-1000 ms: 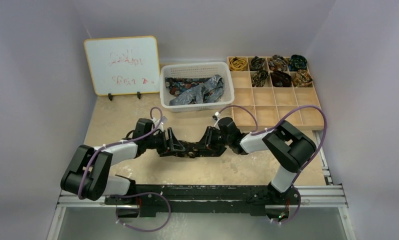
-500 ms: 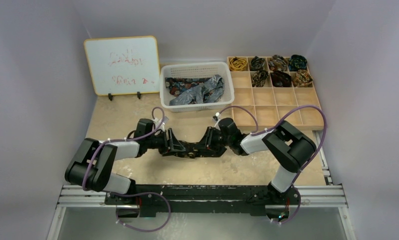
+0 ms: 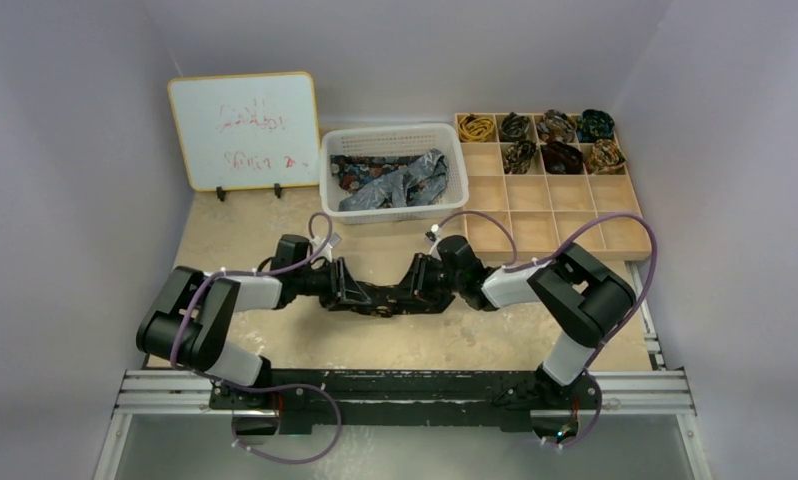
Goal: Roll the ties
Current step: Roll the tie at the center of the board.
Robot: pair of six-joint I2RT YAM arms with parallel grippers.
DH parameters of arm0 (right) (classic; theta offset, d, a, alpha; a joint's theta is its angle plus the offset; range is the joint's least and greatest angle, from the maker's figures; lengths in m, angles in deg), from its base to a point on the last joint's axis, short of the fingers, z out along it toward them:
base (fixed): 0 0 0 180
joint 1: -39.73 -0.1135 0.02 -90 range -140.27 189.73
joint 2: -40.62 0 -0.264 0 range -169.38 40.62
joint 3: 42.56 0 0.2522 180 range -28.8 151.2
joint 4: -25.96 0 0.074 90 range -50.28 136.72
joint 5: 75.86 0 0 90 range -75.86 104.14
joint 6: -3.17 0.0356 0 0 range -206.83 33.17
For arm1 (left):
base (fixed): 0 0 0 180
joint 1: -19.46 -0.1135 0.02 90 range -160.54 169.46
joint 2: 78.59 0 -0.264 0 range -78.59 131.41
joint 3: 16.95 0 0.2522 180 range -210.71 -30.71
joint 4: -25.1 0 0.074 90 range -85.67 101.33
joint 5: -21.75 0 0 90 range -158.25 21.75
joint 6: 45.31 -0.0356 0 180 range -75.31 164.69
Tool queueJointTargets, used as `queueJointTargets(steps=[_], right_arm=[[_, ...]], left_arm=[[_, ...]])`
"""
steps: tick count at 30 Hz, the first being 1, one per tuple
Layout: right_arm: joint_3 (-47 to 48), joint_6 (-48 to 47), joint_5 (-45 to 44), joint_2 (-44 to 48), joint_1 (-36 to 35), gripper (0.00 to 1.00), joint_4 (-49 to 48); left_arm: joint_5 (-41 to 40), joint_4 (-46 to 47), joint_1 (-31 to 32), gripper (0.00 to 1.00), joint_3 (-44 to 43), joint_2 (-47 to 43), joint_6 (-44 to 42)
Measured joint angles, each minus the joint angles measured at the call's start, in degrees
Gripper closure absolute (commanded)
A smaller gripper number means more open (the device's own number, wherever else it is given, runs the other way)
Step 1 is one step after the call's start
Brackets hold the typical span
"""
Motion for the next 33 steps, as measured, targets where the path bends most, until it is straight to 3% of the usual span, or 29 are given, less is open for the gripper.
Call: queueJointTargets(steps=[11, 25, 33], right_arm=[[0.7, -5.2, -5.4, 8.7, 0.0, 0.60, 9.2], [0.7, -5.1, -11.1, 6.9, -3.0, 0.63, 11.6], [1.0, -4.7, -11.2, 7.1, -4.3, 0.64, 13.2]], left_arm=[[-0.1, -7.1, 0.0, 0.67, -5.4, 0.4, 0.0], [-2.6, -5.4, 0.0, 0.67, -4.8, 1.9, 3.0], [-6.8, -12.3, 0.1, 0.67, -7.3, 0.1, 1.1]])
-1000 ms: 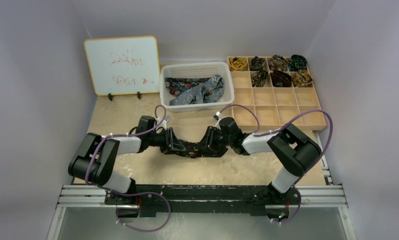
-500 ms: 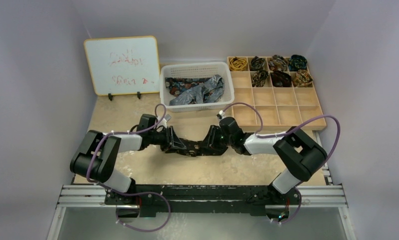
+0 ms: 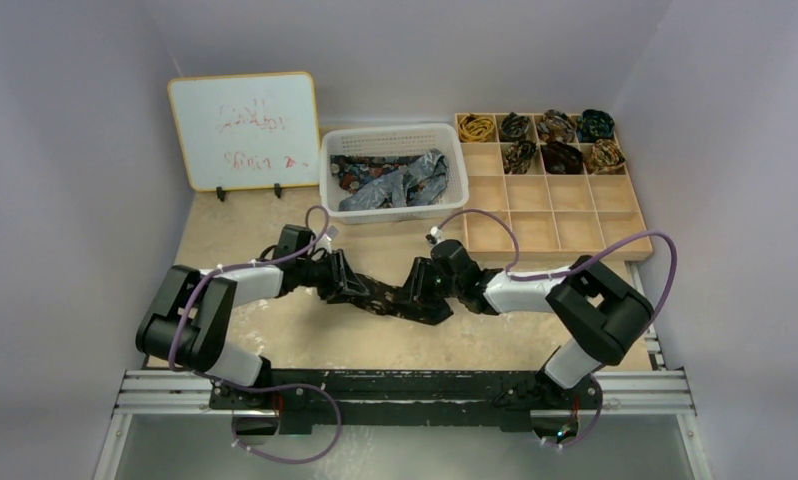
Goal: Roll the ties
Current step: Roll the tie at the center of the board.
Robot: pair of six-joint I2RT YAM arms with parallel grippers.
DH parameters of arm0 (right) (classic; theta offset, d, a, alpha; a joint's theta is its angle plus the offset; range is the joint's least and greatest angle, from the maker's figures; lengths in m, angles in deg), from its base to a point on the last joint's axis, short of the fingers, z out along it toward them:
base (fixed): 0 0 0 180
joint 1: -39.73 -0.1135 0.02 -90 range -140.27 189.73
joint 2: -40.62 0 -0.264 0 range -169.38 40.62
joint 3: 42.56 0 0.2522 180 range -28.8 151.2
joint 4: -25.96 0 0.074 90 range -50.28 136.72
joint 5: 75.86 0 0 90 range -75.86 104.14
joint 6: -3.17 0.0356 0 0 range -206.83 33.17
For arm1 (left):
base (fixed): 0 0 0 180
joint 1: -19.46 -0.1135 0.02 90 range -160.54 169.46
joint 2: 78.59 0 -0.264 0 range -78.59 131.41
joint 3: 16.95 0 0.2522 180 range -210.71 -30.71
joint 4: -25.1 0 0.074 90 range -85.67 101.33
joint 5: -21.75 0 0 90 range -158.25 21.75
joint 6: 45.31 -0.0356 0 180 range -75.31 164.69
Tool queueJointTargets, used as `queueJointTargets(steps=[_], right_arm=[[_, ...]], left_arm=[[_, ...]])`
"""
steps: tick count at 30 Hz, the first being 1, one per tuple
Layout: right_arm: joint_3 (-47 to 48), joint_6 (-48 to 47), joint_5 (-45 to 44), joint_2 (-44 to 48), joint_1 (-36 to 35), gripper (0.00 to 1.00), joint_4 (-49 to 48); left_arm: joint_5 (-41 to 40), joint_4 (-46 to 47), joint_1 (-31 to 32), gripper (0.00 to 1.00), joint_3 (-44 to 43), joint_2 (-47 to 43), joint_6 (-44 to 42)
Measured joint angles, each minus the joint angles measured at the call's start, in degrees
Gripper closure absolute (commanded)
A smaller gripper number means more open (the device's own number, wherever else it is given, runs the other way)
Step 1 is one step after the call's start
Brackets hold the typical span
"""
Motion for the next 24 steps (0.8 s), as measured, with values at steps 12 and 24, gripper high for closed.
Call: queueJointTargets(steps=[12, 24], right_arm=[[0.1, 0.0, 0.9, 3.1, -0.4, 0.59, 2.2], [2.8, 0.1, 3.1, -3.1, -0.4, 0.65, 0.1]], left_arm=[[-0.9, 0.0, 0.0, 0.67, 0.0, -1.2, -0.7], [-4.1, -3.6, 0.0, 0.67, -0.4, -3.1, -2.2]])
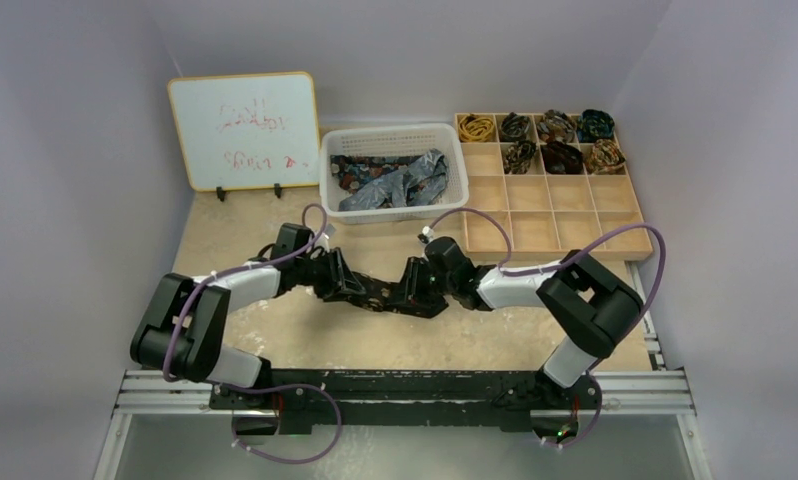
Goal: Roll the ties
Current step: Roll the tie at the center of the board.
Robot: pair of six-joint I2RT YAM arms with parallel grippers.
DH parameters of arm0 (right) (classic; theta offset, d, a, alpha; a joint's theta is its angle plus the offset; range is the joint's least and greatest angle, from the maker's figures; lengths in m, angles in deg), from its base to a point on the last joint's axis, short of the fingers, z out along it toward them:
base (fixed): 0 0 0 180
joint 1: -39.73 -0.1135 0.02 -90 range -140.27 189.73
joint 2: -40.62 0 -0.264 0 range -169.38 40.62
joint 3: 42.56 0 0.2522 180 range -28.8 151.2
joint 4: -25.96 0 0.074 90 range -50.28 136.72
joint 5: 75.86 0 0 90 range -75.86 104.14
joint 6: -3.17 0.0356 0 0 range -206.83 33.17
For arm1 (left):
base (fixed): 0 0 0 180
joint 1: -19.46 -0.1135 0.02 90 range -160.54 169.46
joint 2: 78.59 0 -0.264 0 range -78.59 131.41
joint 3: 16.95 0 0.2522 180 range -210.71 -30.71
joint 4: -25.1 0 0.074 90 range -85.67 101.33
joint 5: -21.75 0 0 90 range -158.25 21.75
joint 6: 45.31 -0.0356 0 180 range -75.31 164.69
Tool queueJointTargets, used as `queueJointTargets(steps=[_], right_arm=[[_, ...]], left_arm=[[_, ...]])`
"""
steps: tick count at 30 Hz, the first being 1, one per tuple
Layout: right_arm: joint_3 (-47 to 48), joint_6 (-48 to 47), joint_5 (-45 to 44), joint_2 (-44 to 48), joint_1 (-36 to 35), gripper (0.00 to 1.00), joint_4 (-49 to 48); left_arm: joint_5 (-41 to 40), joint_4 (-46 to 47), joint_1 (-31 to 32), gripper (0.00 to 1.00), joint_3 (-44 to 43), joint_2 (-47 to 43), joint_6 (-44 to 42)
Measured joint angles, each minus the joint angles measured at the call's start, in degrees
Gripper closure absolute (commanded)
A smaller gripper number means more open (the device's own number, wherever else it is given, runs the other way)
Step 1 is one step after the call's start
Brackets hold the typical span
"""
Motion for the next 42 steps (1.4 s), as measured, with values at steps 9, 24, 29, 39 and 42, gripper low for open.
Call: queueJointTargets(steps=[9, 24, 29, 39, 42], right_arm=[[0.0, 0.2, -0.4, 3.5, 0.0, 0.53, 3.8], [3.5, -4.1, -14.1, 2.6, -0.4, 0.61, 11.0], [1.9, -4.2, -9.6, 3.1, -0.5, 0.61, 9.0], [1.9, -4.3, -7.8, 3.6, -0.5, 0.56, 10.1], [1.9, -4.3, -7.9, 4.6, -0.5, 0.54, 11.7]], left_arm=[[-8.0, -9.2, 2.4, 0.67, -5.1, -2.4, -2.4], [-19.2, -16.0, 7.6, 0.67, -10.3, -4.1, -0.8], [-20.6, -16.6, 8.0, 0.67, -10.4, -5.1, -1.0], [-23.6, -22.2, 10.9, 0.67, -14.8, -4.4, -6.8], [-26.6, -24.2, 13.0, 0.68, -17.9, -2.9, -8.0]])
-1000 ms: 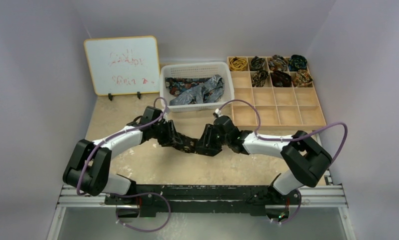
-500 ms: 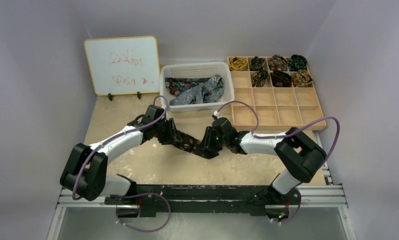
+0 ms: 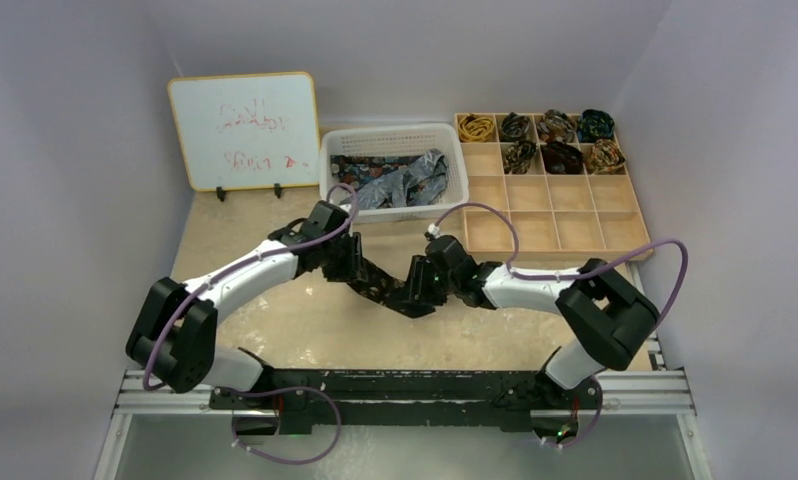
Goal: Roll the ties
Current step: Roll the tie at the center of the board.
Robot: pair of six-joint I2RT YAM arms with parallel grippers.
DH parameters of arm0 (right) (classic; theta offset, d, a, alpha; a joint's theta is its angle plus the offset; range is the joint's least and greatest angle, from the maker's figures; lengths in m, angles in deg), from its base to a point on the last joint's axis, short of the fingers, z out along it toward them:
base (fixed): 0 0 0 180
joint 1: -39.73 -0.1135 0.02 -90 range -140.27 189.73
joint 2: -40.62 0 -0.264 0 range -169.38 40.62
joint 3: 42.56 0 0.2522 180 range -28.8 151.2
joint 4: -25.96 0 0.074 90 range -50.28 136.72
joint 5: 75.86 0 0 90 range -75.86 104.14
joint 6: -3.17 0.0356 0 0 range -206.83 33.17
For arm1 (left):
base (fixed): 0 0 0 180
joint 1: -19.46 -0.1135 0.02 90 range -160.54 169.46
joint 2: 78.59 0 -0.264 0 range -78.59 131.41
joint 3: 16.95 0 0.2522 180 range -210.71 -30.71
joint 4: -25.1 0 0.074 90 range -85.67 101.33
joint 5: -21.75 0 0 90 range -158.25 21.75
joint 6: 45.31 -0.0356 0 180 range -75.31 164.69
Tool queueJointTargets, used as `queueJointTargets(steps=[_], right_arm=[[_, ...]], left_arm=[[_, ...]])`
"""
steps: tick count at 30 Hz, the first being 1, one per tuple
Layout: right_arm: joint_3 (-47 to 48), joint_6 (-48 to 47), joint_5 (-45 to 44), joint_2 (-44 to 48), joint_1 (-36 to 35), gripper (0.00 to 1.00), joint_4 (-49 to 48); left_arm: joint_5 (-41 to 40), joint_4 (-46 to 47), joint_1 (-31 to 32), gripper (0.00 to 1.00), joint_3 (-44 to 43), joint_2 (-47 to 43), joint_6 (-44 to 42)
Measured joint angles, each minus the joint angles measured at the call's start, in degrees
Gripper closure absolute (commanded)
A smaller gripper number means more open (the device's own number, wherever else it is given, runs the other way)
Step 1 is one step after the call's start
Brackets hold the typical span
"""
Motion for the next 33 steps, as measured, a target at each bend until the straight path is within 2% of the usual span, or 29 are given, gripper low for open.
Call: queueJointTargets(steps=[7, 11, 18, 26, 32, 33], right_arm=[[0.1, 1.4, -2.3, 4.9, 0.0, 0.54, 3.9], [0.2, 2.9, -5.3, 7.4, 0.6, 0.53, 6.2], [-0.7, 4.6, -8.4, 10.6, 4.1, 0.49, 8.0], [-4.3, 5.5, -9.3, 13.1, 8.2, 0.48, 7.9], [-6.3, 5.7, -8.3, 13.5, 10.0, 0.46, 7.5], [-6.3, 5.6, -8.1, 13.5, 10.4, 0.47, 7.5]], left_arm=[[-12.3, -6.3, 5.9, 0.66, -5.3, 2.4, 0.9], [-20.6, -9.3, 11.7, 0.66, -8.6, 2.9, 2.0], [-32.7, -15.4, 19.3, 0.65, -16.6, 9.7, 4.8], [-42.8, -22.8, 25.6, 0.62, -23.8, 17.7, 8.4], [-46.9, -26.8, 28.3, 0.58, -28.0, 22.1, 11.4], [-47.5, -27.5, 28.7, 0.55, -28.7, 22.8, 11.6]])
